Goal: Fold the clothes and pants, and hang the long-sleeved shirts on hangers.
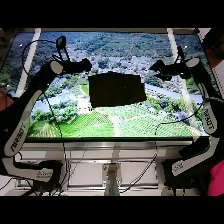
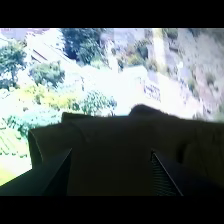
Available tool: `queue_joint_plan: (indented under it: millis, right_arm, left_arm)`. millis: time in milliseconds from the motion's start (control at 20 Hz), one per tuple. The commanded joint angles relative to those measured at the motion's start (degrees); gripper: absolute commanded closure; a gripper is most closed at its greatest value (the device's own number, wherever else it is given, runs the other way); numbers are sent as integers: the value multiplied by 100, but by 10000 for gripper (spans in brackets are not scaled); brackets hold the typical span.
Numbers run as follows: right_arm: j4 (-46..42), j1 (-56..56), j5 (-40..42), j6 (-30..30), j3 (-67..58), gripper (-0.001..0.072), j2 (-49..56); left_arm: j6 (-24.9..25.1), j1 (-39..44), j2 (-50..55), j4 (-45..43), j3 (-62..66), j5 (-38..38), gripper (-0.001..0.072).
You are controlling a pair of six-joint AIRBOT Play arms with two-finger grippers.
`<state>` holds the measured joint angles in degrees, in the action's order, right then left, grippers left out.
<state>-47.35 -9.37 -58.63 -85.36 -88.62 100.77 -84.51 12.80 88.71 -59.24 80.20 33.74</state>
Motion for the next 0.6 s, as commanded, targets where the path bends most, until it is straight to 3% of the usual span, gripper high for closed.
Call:
queue_joint_plan:
  millis: [0, 50, 150, 200, 550]
  right_arm:
    - [208, -590, -2411, 623, -501, 139, 481]
    - [302, -612, -2839, 708, -632, 85, 721]
    - [262, -514, -3156, 807, -828, 72, 1165]
    - [260, -450, -3180, 817, -918, 30, 1349]
    - [-50, 98, -3180, 793, -1703, 23, 2205]
  left_arm:
    - [894, 0, -579, 59, 9, 1462, 148]
    - [894, 20, -739, 57, 9, 1773, 158]
    - [894, 44, -940, 57, 7, 2096, 158]
    - [894, 46, -986, 61, 7, 2192, 158]
    - [892, 118, -1010, 61, 7, 2406, 159]
